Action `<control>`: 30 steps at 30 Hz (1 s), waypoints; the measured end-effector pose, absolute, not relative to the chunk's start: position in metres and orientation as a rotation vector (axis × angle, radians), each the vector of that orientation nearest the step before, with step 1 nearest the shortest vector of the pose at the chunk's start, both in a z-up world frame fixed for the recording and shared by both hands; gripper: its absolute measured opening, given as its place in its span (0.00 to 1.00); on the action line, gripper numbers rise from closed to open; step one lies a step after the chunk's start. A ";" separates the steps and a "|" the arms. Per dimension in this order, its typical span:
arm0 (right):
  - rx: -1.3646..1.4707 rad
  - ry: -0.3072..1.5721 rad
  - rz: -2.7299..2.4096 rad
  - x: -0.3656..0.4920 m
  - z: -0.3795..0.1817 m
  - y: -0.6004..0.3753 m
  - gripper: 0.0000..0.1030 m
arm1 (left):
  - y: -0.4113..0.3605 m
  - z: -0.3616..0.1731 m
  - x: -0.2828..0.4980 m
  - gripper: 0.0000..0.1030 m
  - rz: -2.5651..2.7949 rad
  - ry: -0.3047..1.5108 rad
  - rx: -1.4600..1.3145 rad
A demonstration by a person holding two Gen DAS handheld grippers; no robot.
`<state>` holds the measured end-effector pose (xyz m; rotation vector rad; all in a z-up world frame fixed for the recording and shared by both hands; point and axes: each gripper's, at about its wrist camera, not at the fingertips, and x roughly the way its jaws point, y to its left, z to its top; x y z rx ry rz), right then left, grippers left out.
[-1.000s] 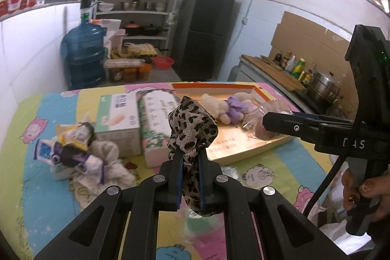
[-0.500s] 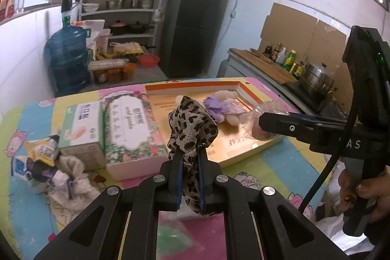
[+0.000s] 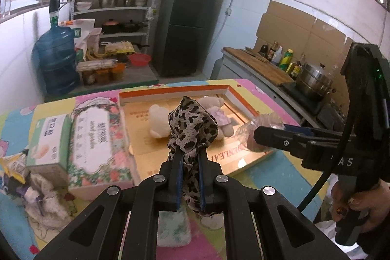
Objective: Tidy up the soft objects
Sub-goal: 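Lift the leopard-print plush with the left tool and carry it over the box, then lower the leopard-print plush beside the teddies and open the left tool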
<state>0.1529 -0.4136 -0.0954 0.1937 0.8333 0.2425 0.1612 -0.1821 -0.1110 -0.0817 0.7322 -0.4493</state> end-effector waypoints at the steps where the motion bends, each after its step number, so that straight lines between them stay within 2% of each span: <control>1: 0.197 0.835 0.242 0.156 -0.097 -0.418 0.64 | -0.186 -0.111 0.164 0.09 -0.449 0.733 -0.086; 30: 0.233 0.903 0.225 0.217 -0.138 -0.480 0.64 | -0.238 -0.149 0.228 0.09 -0.366 0.836 -0.127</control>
